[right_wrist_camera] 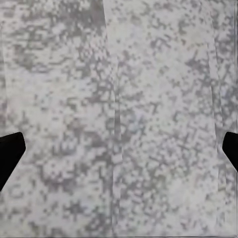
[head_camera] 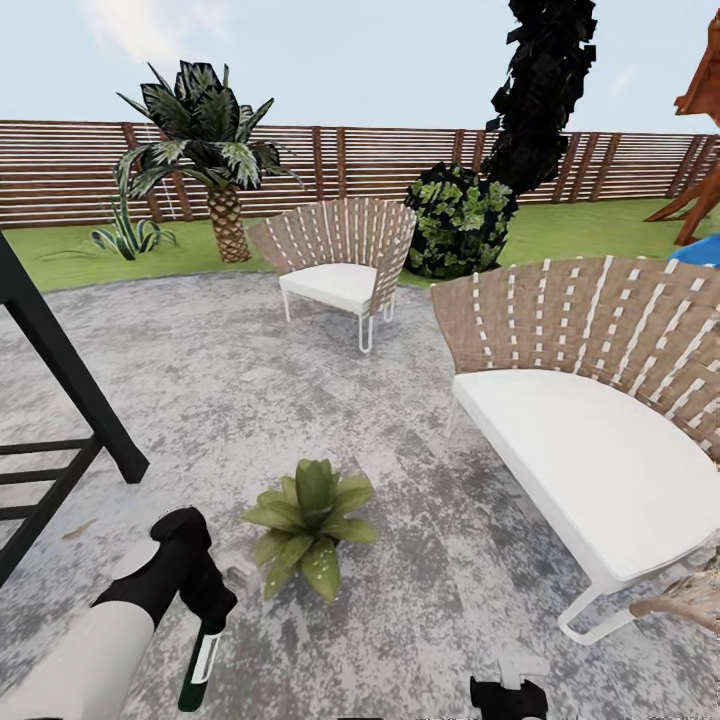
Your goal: Pick up the pesticide atomizer in the garden and spray insectifuge to fully cover both potted plants in the garden.
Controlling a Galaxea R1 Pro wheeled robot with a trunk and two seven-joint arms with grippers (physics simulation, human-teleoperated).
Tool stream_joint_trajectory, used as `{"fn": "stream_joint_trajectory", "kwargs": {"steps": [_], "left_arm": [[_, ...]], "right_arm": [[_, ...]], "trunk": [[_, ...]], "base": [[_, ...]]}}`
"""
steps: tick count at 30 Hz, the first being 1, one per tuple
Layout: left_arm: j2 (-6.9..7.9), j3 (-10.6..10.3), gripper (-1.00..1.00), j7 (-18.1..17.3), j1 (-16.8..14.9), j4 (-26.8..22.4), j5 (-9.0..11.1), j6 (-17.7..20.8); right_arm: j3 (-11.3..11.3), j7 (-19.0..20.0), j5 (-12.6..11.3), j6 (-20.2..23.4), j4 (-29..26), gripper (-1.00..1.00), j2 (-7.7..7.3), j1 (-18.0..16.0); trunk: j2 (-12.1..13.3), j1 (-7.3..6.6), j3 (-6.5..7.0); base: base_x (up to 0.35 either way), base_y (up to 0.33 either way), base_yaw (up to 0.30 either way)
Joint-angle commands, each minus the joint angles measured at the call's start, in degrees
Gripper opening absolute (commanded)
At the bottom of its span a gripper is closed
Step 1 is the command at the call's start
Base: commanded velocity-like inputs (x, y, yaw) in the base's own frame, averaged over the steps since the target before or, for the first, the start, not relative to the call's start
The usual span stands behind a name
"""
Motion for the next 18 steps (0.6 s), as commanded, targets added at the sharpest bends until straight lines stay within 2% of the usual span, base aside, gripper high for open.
{"fn": "stream_joint_trajectory", "kwargs": {"steps": [1,4,7,12,14,15,17,18], "left_arm": [[0.12,0.2,-1.0,-0.5,0.3,0.0,-0.5,0.6],[0.62,0.4,-1.0,1.4,1.1,0.0,-0.4,0.4],[0.19,0.7,-1.0,4.5,1.5,-0.2,-0.2,0.3],[-0.18,0.5,-1.0,4.5,1.1,-0.8,0.0,0.6],[-0.18,0.4,-1.0,3.1,0.6,-0.9,0.0,0.6],[-0.03,0.3,-1.0,0.9,-0.6,-0.9,-0.1,0.5],[0.21,-0.3,-1.0,-6.7,-5.3,-0.2,-1.0,0.2],[0.21,-0.4,-1.0,-8.4,-6.1,-0.1,-1.7,0.2]], "right_arm": [[0.5,-0.2,-0.4,0.0,-0.1,1.0,-0.01,0.0],[0.5,-0.3,-0.4,-0.1,-0.1,1.0,-0.01,0.0],[0.5,-0.3,-0.4,-0.1,-0.1,1.0,-0.01,0.0],[0.5,-0.3,-0.5,-0.1,-0.1,1.0,-0.06,0.0],[0.5,-0.3,-0.5,-0.1,-0.1,1.0,-0.07,0.0],[0.5,-0.3,-0.5,-0.1,-0.1,1.0,-0.08,0.0],[0.5,-0.3,-0.4,0.0,0.0,1.0,-0.08,0.0],[0.5,-0.3,-0.4,0.0,-0.1,1.0,-0.07,0.0]], "trunk": [[0.0,-0.01,-0.05],[0.0,-0.01,-0.05],[0.0,-0.01,-0.05],[0.0,-0.01,-0.05],[0.0,-0.01,-0.05],[0.0,-0.01,-0.05],[0.0,-0.01,-0.05],[0.0,-0.01,-0.05]], "base": [[0.0,0.014,-0.234],[0.0,0.005,-0.125],[0.0,0.001,-0.018],[0.0,0.0,-0.003],[0.0,0.0,0.0],[0.0,0.0,0.0],[0.0,0.0,0.0],[0.0,0.0,0.0]]}}
